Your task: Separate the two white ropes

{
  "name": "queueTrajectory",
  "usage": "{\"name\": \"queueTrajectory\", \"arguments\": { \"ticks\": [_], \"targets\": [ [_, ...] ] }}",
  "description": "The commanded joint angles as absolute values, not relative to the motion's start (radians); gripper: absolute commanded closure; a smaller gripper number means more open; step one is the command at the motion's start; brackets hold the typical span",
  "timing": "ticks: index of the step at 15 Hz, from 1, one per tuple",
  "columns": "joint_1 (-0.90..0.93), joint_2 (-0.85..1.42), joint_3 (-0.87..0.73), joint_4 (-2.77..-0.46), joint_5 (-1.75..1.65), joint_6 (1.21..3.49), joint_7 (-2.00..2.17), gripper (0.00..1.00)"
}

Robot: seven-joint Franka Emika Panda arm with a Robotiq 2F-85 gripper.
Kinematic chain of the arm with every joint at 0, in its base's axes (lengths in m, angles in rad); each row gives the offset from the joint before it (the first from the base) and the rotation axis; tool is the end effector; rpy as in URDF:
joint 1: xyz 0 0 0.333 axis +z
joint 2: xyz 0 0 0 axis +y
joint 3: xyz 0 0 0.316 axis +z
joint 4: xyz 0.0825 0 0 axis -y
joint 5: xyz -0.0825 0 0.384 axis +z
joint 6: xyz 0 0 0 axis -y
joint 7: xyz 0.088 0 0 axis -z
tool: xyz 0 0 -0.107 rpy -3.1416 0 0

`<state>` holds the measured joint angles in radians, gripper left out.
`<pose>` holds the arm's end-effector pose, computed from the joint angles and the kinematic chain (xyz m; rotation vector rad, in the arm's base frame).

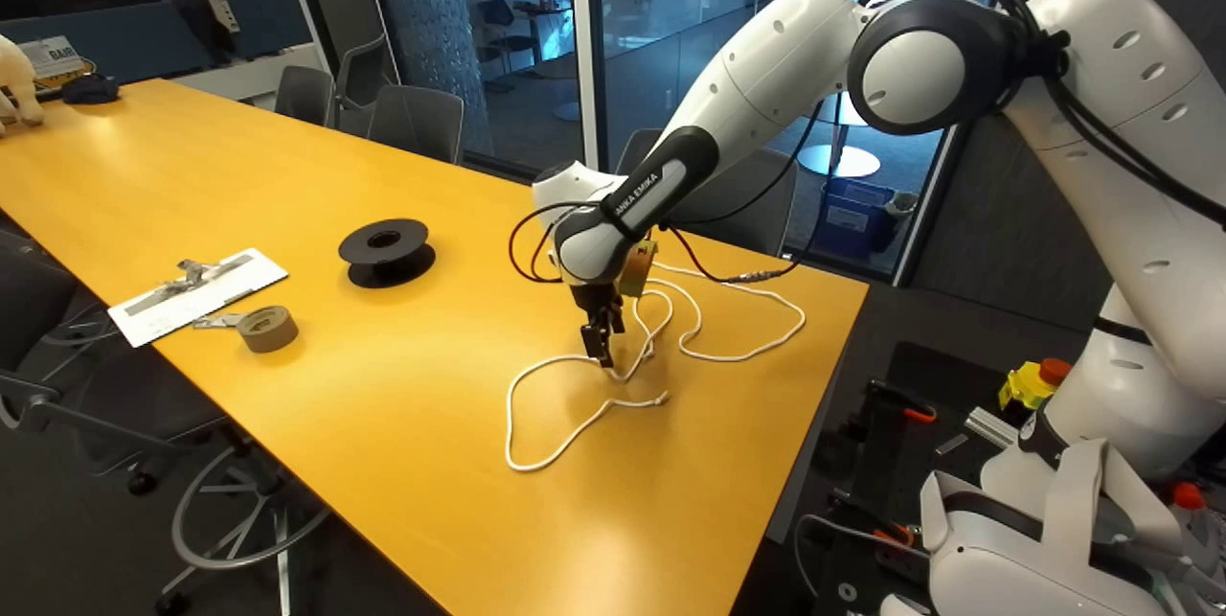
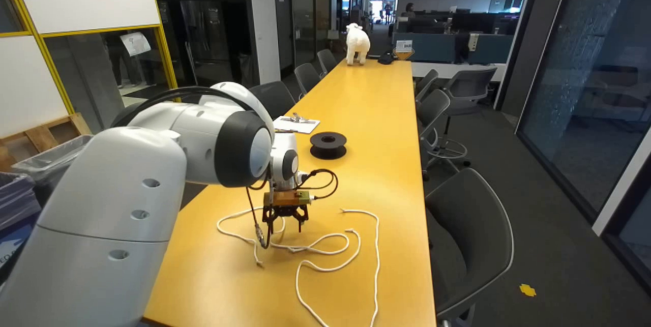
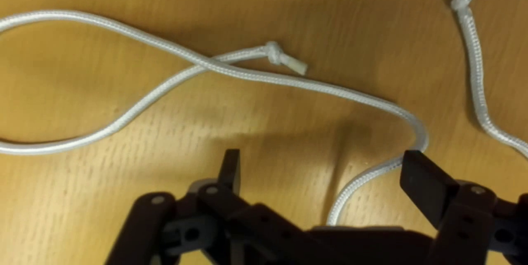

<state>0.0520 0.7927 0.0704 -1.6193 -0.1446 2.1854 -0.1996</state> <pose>0.6588 0.0714 0.1418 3.0124 0.6160 -0.3473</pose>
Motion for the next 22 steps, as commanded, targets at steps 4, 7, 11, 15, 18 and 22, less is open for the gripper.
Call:
{"name": "queueTrajectory", "arguments": {
  "ticks": [4,7,11,15,18,22],
  "targets": [
    [0.064,0.674,0.0,-1.798,-0.153,2.353,-0.037,0.0],
    [0.059,0.65,-0.023,-1.849,-0.151,2.42,0.005,0.0],
    [0.053,0.644,-0.048,-1.881,-0.149,2.493,0.037,0.0],
    [0.037,0.663,-0.06,-1.872,-0.135,2.532,0.045,0.0],
    [0.016,0.673,-0.055,-1.864,-0.118,2.552,0.042,0.0],
    [-0.011,0.69,-0.039,-1.85,-0.085,2.546,0.026,0.0]
  ]
}}
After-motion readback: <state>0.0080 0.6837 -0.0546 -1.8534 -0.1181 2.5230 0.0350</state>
